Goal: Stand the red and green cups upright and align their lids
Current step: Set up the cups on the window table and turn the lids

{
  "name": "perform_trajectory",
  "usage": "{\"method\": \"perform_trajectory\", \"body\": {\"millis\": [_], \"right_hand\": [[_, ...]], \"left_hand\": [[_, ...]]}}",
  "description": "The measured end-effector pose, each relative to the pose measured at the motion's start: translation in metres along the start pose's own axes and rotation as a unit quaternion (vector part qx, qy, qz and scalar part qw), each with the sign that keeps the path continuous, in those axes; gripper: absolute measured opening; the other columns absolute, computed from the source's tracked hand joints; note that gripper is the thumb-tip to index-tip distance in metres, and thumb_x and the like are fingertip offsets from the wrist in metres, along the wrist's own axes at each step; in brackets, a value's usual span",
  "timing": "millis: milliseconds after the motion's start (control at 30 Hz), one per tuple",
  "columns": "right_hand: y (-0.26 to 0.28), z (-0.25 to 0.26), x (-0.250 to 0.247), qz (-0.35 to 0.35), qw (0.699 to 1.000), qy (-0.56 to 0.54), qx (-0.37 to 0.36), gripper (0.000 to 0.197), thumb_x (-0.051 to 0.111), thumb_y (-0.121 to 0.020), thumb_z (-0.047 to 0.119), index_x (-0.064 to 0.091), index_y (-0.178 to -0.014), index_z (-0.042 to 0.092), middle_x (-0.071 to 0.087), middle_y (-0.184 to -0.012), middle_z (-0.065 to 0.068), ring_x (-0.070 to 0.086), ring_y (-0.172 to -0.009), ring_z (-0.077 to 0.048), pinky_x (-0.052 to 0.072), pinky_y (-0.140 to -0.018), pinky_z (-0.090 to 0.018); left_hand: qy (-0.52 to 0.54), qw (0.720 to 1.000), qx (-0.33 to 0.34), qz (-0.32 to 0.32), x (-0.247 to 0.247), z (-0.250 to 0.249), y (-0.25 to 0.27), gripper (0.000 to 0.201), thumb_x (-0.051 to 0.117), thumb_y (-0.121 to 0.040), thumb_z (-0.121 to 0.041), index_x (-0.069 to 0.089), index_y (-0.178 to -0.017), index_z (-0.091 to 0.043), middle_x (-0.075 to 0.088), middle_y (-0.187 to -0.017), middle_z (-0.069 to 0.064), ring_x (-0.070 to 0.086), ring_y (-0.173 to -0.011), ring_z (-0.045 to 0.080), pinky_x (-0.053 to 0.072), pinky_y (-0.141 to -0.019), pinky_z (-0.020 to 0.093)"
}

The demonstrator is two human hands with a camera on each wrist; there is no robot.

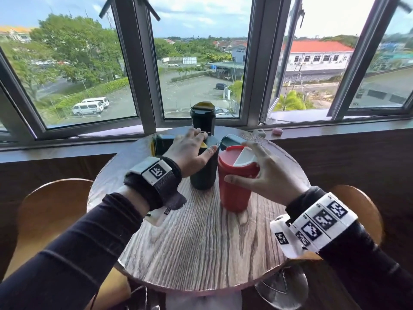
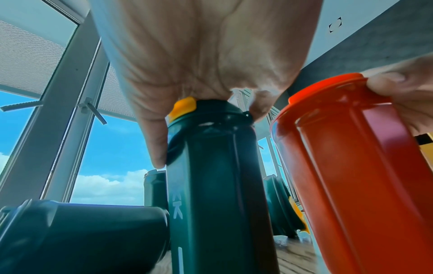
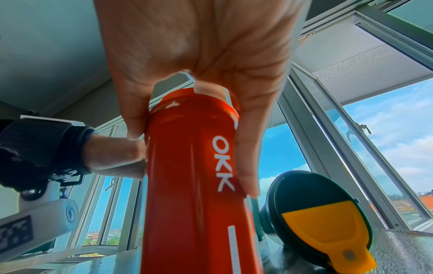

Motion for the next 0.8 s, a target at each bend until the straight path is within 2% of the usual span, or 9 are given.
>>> {"method": "perform_trajectory", "body": {"millis": [100, 200, 300, 367, 433, 533, 633, 733, 800], "right_hand": [[0.002, 0.005, -0.005, 0.013, 1.0, 0.015, -0.009, 0.099, 0.058, -0.059, 0.081, 0.025, -0.14, 0.034, 0.05, -0.131, 0.0, 0.055, -0.111, -0.014, 0.05, -0.093, -0.036], [-0.001, 0.01, -0.014, 0.043, 0.997, 0.058, -0.016, 0.087, 0.036, -0.07, 0.08, 0.026, -0.142, 0.032, 0.043, -0.139, 0.001, 0.048, -0.107, -0.006, 0.039, -0.088, -0.025], [-0.014, -0.001, -0.026, 0.068, 0.997, 0.021, -0.007, 0.088, 0.024, -0.071, 0.084, 0.032, -0.14, 0.029, 0.045, -0.137, 0.001, 0.053, -0.109, -0.01, 0.046, -0.092, -0.035], [-0.028, -0.011, -0.035, 0.081, 0.995, 0.064, -0.011, 0.083, 0.026, -0.075, 0.08, 0.042, -0.135, 0.025, 0.054, -0.128, 0.0, 0.056, -0.104, -0.011, 0.047, -0.089, -0.033], [-0.043, -0.02, -0.042, 0.084, 0.988, 0.129, -0.027, 0.072, 0.029, -0.081, 0.074, 0.052, -0.125, 0.022, 0.061, -0.117, 0.001, 0.057, -0.102, -0.01, 0.042, -0.084, -0.028], [-0.062, -0.034, -0.041, 0.105, 0.977, 0.182, -0.036, 0.053, 0.045, -0.088, 0.055, 0.052, -0.125, 0.018, 0.058, -0.124, -0.003, 0.055, -0.107, -0.016, 0.037, -0.085, -0.026], [-0.074, -0.052, -0.028, 0.156, 0.953, 0.258, -0.021, 0.066, 0.05, -0.085, 0.056, 0.039, -0.137, 0.017, 0.046, -0.136, -0.009, 0.045, -0.122, -0.025, 0.035, -0.098, -0.033], [-0.08, -0.066, -0.018, 0.179, 0.949, 0.261, -0.001, 0.081, 0.052, -0.076, 0.064, 0.034, -0.14, 0.017, 0.042, -0.137, -0.012, 0.042, -0.123, -0.028, 0.034, -0.101, -0.036], [-0.081, -0.072, -0.01, 0.207, 0.947, 0.247, 0.011, 0.083, 0.054, -0.074, 0.064, 0.034, -0.138, 0.015, 0.043, -0.133, -0.015, 0.046, -0.122, -0.03, 0.038, -0.101, -0.036]], "left_hand": [[0.007, 1.0, 0.002, -0.01, 0.002, 0.004, -0.002, 0.064, 0.034, -0.09, -0.056, 0.034, -0.141, -0.017, 0.03, -0.149, 0.006, 0.031, -0.135, 0.031, 0.024, -0.113, 0.046], [0.011, 0.999, 0.009, -0.031, 0.003, 0.006, -0.004, 0.069, 0.028, -0.08, -0.06, 0.035, -0.14, -0.025, 0.032, -0.15, 0.001, 0.033, -0.135, 0.025, 0.025, -0.113, 0.044], [0.025, 0.999, 0.006, -0.038, 0.002, 0.007, -0.004, 0.068, 0.03, -0.078, -0.06, 0.036, -0.139, -0.03, 0.031, -0.151, 0.0, 0.031, -0.137, 0.021, 0.019, -0.113, 0.041], [0.037, 0.998, -0.001, -0.046, 0.001, 0.009, -0.004, 0.067, 0.032, -0.078, -0.062, 0.038, -0.138, -0.032, 0.035, -0.149, -0.002, 0.035, -0.135, 0.02, 0.023, -0.111, 0.04], [0.05, 0.997, 0.0, -0.063, -0.001, 0.008, -0.003, 0.068, 0.031, -0.076, -0.066, 0.039, -0.136, -0.035, 0.043, -0.144, -0.003, 0.042, -0.129, 0.018, 0.031, -0.109, 0.041], [0.059, 0.995, -0.013, -0.084, -0.003, 0.008, -0.001, 0.068, 0.03, -0.073, -0.066, 0.041, -0.135, -0.04, 0.043, -0.143, -0.007, 0.04, -0.13, 0.014, 0.031, -0.11, 0.041], [0.068, 0.993, -0.029, -0.091, -0.002, 0.011, -0.002, 0.064, 0.033, -0.073, -0.067, 0.047, -0.131, -0.043, 0.043, -0.144, -0.009, 0.038, -0.132, 0.013, 0.031, -0.111, 0.045], [0.072, 0.994, -0.033, -0.08, 0.002, 0.014, -0.003, 0.06, 0.034, -0.076, -0.067, 0.046, -0.13, -0.045, 0.042, -0.144, -0.009, 0.036, -0.134, 0.013, 0.03, -0.11, 0.049], [0.076, 0.993, -0.039, -0.082, 0.001, 0.014, -0.002, 0.058, 0.036, -0.076, -0.066, 0.047, -0.129, -0.046, 0.042, -0.144, -0.011, 0.037, -0.134, 0.013, 0.03, -0.111, 0.05]]}}
Point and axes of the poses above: each hand's wrist, its own y-axis away from the middle knuckle, its own x-axis out of the palm, z = x × y, the point moved 9 cm from there along -y, towards the middle knuckle
